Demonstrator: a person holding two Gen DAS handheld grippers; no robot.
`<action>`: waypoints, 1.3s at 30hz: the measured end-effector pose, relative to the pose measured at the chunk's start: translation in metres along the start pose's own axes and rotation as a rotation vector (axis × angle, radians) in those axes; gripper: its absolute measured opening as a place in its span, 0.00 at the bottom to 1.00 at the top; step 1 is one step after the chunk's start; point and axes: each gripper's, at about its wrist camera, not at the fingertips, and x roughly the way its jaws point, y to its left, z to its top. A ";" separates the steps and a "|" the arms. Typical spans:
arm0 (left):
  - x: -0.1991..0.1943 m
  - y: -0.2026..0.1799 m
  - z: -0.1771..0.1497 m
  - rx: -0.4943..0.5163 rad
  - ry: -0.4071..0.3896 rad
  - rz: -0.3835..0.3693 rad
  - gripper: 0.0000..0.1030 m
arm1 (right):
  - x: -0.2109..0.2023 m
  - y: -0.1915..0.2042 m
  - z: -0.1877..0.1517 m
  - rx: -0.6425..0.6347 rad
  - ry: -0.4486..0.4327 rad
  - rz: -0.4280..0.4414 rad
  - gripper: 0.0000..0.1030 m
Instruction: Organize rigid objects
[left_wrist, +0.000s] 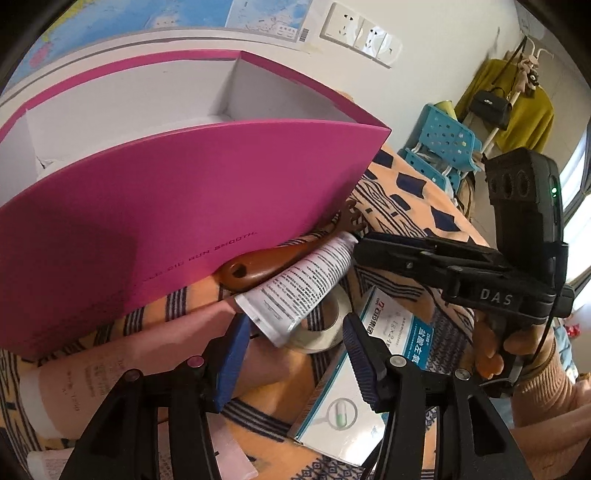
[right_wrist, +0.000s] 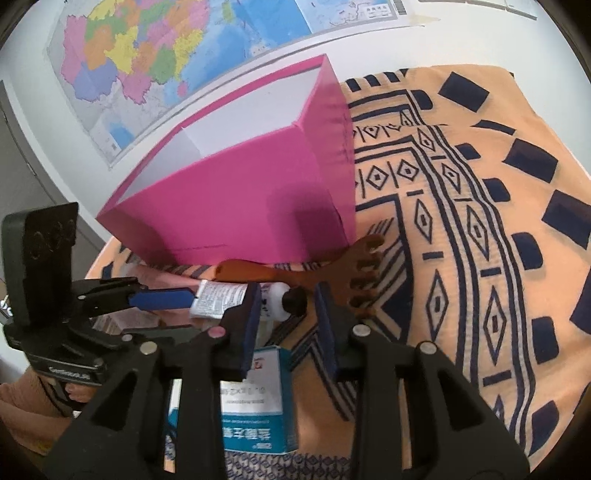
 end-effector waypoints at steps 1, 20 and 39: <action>0.000 0.000 0.000 -0.003 0.000 -0.003 0.52 | 0.001 -0.002 -0.001 0.004 0.007 -0.005 0.32; -0.001 -0.003 0.000 -0.018 0.002 0.015 0.51 | 0.009 0.010 0.011 -0.093 0.006 -0.011 0.34; -0.009 -0.002 -0.005 -0.043 -0.001 0.004 0.59 | -0.001 0.014 0.013 -0.076 -0.015 -0.018 0.35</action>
